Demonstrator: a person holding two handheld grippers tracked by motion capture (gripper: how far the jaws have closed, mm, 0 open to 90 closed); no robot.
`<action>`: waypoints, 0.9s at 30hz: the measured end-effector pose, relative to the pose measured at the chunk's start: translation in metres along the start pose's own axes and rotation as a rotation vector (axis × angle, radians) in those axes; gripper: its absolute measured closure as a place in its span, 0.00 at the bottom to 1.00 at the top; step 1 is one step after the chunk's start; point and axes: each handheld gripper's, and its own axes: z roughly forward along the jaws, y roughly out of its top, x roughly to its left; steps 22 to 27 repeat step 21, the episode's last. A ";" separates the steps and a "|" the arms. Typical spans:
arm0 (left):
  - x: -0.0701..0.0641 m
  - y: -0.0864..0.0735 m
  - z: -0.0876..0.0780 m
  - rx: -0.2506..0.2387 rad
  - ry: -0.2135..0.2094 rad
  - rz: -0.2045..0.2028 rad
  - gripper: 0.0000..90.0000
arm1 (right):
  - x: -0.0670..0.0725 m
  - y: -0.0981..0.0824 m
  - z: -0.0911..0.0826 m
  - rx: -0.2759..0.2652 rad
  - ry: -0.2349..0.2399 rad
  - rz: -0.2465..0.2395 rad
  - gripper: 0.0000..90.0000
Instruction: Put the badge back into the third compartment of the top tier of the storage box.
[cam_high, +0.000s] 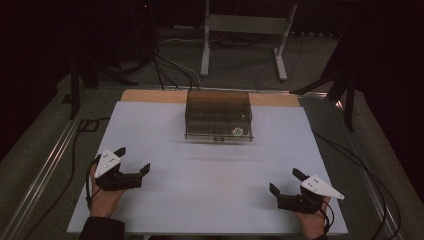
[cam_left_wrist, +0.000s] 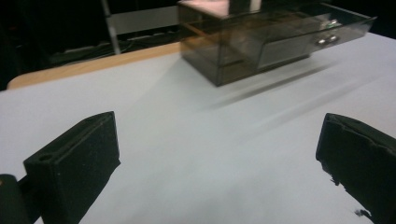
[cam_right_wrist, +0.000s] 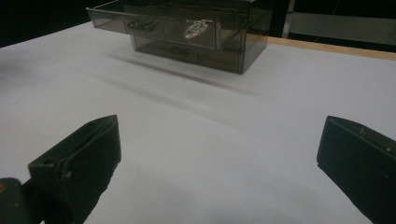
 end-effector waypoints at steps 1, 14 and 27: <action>0.000 -0.004 -0.002 -0.002 0.005 -0.004 0.00 | 0.000 0.000 0.000 0.000 0.000 0.001 0.00; -0.004 -0.025 -0.018 -0.028 0.013 -0.045 0.00 | 0.003 0.001 0.003 0.001 -0.001 -0.009 0.00; -0.006 -0.025 -0.019 -0.037 0.038 -0.048 0.00 | 0.001 0.000 0.005 0.016 -0.018 -0.002 0.00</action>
